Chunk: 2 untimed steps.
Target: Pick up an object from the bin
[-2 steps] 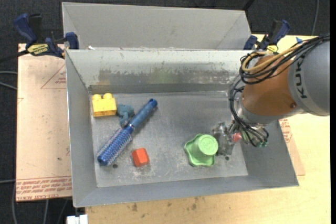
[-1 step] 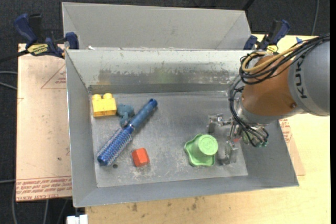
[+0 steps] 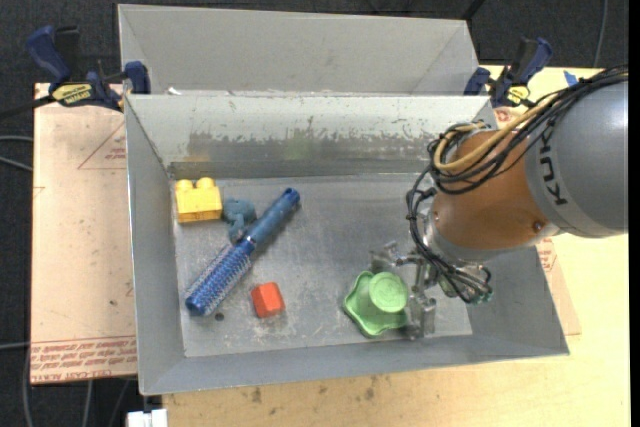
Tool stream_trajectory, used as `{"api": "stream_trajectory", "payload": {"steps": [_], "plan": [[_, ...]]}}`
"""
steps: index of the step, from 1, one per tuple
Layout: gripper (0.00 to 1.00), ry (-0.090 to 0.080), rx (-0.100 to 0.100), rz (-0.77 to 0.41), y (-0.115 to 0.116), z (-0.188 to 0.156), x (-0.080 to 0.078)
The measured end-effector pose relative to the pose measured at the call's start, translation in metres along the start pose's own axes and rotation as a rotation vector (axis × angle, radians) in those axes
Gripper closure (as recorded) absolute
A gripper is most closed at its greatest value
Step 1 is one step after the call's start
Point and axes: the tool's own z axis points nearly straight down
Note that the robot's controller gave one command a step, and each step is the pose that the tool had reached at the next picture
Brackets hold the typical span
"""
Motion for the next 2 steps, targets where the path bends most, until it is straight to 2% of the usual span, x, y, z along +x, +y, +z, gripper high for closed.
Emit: {"api": "stream_trajectory", "payload": {"steps": [1,2], "plan": [[0.0,-0.013,0.007,-0.254,0.032,-0.0019,0.0018],[1.0,-0.004,0.004,-0.254,0.0322,-0.0008,0.0042]]}}
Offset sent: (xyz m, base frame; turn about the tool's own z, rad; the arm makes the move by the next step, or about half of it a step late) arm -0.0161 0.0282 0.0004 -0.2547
